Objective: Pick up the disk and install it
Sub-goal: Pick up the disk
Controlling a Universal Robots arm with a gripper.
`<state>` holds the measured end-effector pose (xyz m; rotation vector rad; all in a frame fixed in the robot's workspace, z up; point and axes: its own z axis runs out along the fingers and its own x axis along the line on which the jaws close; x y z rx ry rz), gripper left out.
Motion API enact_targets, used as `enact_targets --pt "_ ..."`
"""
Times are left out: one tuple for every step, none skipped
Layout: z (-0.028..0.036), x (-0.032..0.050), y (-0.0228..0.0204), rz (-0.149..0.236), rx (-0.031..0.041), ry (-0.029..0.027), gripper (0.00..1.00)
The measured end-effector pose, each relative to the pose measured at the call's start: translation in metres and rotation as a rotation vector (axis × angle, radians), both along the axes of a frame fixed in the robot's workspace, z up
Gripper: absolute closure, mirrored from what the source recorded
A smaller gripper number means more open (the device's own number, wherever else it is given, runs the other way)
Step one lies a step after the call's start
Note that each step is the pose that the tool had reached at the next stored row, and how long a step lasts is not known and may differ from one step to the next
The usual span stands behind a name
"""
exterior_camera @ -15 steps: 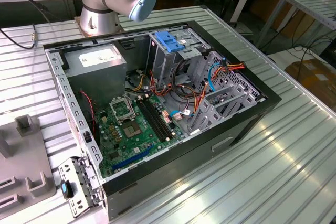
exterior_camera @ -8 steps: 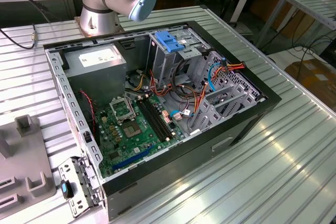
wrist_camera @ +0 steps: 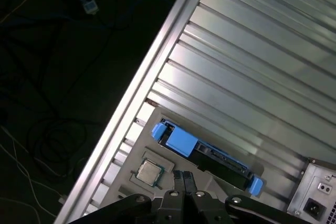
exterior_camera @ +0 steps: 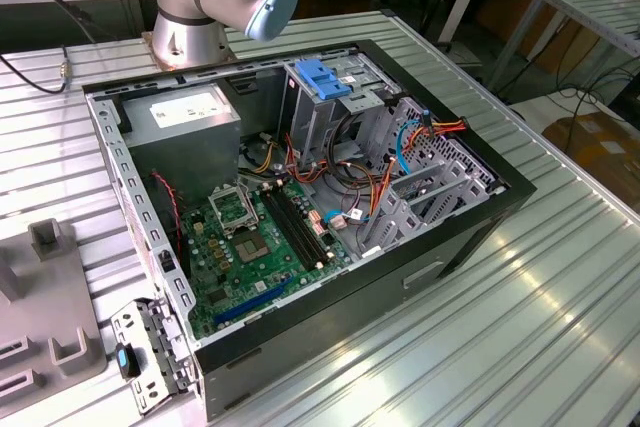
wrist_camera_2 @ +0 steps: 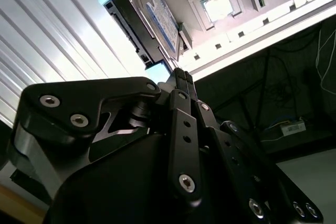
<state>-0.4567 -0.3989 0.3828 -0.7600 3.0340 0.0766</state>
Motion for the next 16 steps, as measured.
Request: enact_targets --pt "0.0 0.0 0.0 0.002 0.0 0.0 0.89" --pt "0.0 0.0 0.0 0.004 0.0 0.0001 0.89" --pt "0.0 0.0 0.0 0.005 0.0 0.0 0.89" --pt "0.0 0.0 0.0 0.009 0.0 0.0 0.89" --pt "0.0 0.0 0.0 0.013 0.0 0.0 0.89" --pt "0.0 0.0 0.0 0.017 0.0 0.0 0.89" --pt "0.0 0.0 0.0 0.021 0.0 0.0 0.89" --pt "0.0 0.0 0.0 0.027 0.0 0.0 0.89" --pt "0.0 0.0 0.0 0.031 0.0 0.0 0.89" --pt "0.0 0.0 0.0 0.036 0.0 0.0 0.89" --pt "0.0 0.0 0.0 0.041 0.0 0.0 0.89" --pt "0.0 0.0 0.0 0.046 0.0 0.0 0.89" --pt "0.0 0.0 0.0 0.05 0.0 0.0 0.89" --pt "0.0 0.0 0.0 0.054 0.0 0.0 0.89" --pt "0.0 0.0 0.0 0.06 0.0 -0.0001 0.89" --pt "0.0 0.0 0.0 0.065 0.0 0.0 0.89"
